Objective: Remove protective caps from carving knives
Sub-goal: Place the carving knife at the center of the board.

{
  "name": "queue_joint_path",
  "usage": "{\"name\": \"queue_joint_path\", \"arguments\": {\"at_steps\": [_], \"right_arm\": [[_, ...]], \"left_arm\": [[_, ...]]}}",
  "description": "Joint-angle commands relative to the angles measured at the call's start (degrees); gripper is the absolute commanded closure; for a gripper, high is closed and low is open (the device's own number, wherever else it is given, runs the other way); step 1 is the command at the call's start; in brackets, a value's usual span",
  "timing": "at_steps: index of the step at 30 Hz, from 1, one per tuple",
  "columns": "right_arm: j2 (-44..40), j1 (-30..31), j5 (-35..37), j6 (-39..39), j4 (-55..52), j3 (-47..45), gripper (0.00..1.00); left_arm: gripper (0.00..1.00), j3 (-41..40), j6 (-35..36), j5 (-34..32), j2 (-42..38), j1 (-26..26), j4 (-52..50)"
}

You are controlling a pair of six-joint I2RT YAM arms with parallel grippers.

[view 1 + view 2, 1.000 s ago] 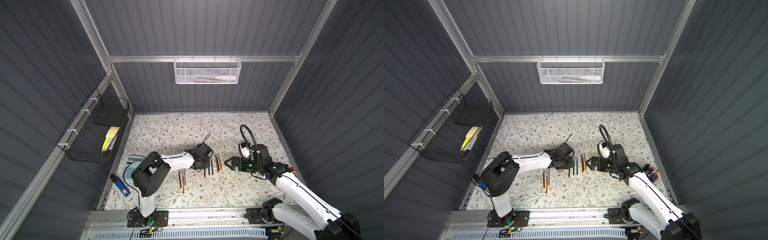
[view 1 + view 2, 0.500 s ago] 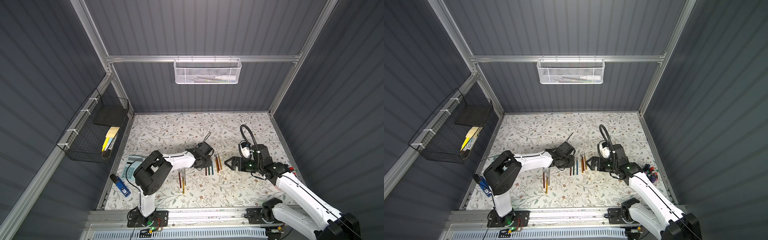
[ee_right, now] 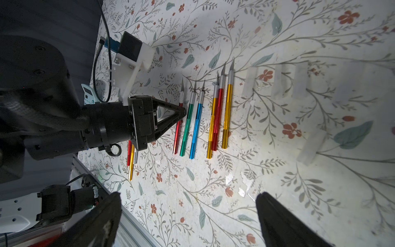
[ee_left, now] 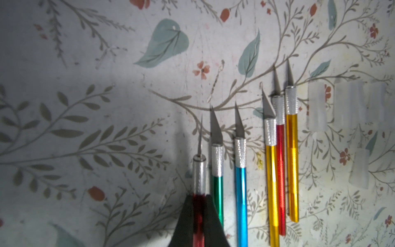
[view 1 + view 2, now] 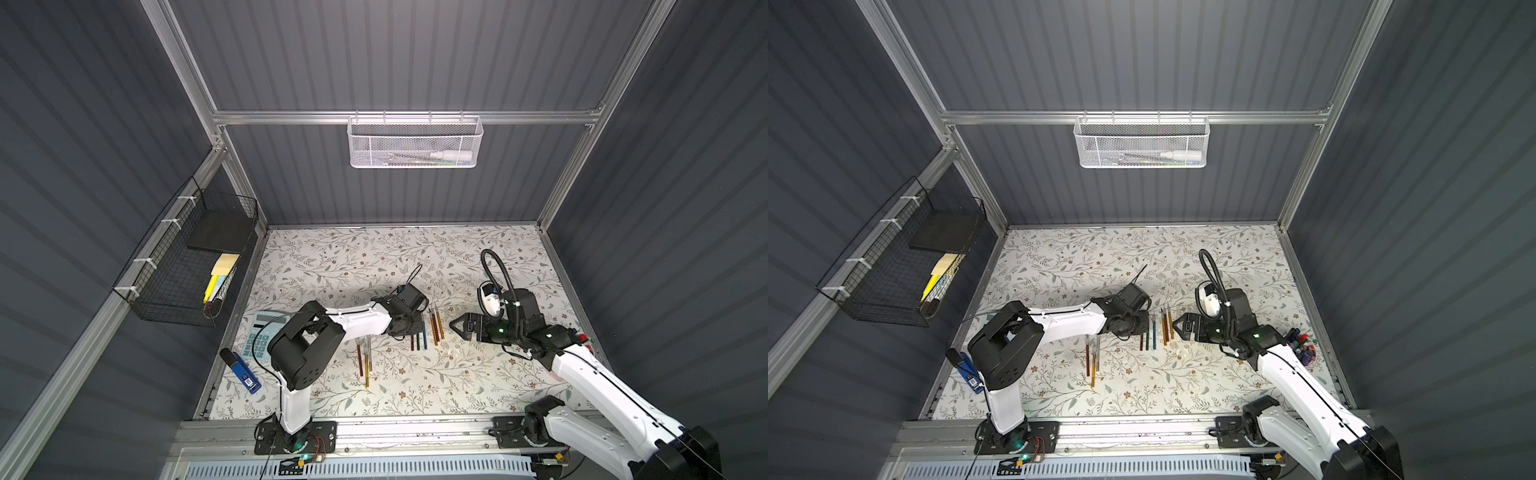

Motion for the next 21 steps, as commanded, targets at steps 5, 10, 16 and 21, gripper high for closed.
{"name": "queue_joint_path", "arguments": {"at_steps": [5,10,16,21], "right_arm": [[-0.5,0.1,0.8,-0.8,-1.1,0.1,0.01],[-0.6,0.1,1.0,-0.9,-1.2,-0.2,0.01],[-0.8,0.1,1.3,-0.8,-1.4,-0.5,0.01],[-1.1,0.1,1.5,-0.7,-1.5,-0.7,0.01]], "left_arm": [[0.92,-0.2,1.1,-2.3,2.8,0.5,-3.7],[0.9,-0.3,1.0,-2.4,3.2,0.6,-3.7],[0.88,-0.4,1.0,-2.4,3.4,0.7,-3.7],[0.87,-0.7,0.8,-2.3,3.4,0.8,-3.6]]}}
